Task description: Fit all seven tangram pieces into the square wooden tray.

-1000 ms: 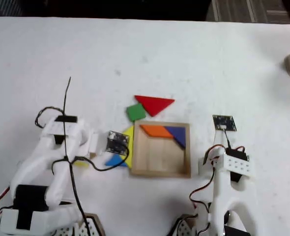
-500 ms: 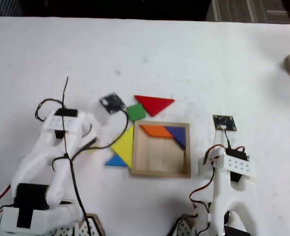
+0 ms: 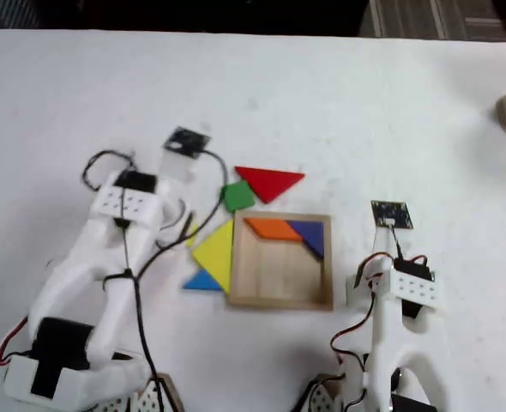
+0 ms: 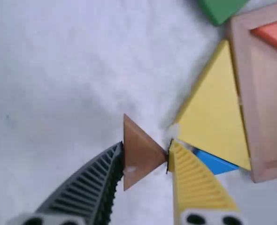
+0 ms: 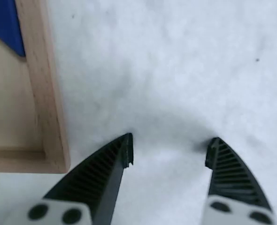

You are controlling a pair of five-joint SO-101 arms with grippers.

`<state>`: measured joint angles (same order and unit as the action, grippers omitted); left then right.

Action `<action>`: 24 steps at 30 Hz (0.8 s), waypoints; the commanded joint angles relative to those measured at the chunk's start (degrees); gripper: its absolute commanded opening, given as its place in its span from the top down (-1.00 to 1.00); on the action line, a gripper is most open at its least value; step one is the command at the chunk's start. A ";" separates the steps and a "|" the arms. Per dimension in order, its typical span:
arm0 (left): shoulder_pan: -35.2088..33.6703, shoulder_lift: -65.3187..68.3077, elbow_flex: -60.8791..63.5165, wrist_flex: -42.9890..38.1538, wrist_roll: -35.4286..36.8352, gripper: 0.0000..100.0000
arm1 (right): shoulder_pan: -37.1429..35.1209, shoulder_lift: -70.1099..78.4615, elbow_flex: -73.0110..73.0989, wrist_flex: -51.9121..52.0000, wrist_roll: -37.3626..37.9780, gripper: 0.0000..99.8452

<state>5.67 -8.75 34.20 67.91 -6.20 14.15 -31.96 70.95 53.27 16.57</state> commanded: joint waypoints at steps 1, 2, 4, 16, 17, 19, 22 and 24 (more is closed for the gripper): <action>9.45 -0.48 -6.77 3.87 1.23 0.72 | 0.57 0.57 0.09 -1.98 0.44 0.51; 11.82 -0.48 -6.95 3.87 1.23 0.72 | 0.57 0.57 0.09 -1.98 0.44 0.51; 16.66 -0.22 -7.12 3.52 0.88 0.72 | 0.57 0.57 0.09 -1.98 0.44 0.51; 36.97 0.04 1.49 -13.36 -12.66 0.71 | 0.84 0.57 0.09 -1.98 0.70 0.51; 37.05 0.04 2.81 -15.91 -13.45 0.71 | 0.84 0.57 0.09 -1.98 0.70 0.51; 37.05 0.04 4.75 -19.96 -16.26 0.69 | 0.84 0.57 0.09 -1.98 0.70 0.51; 37.14 0.04 7.03 -23.65 -20.48 0.53 | 0.84 0.57 0.09 -1.98 0.79 0.51; 36.88 0.04 7.38 -24.97 -21.89 0.44 | 0.84 0.57 0.09 -1.98 0.79 0.51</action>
<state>41.80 -8.75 41.58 47.43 -24.40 14.15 -31.96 70.95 53.27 16.57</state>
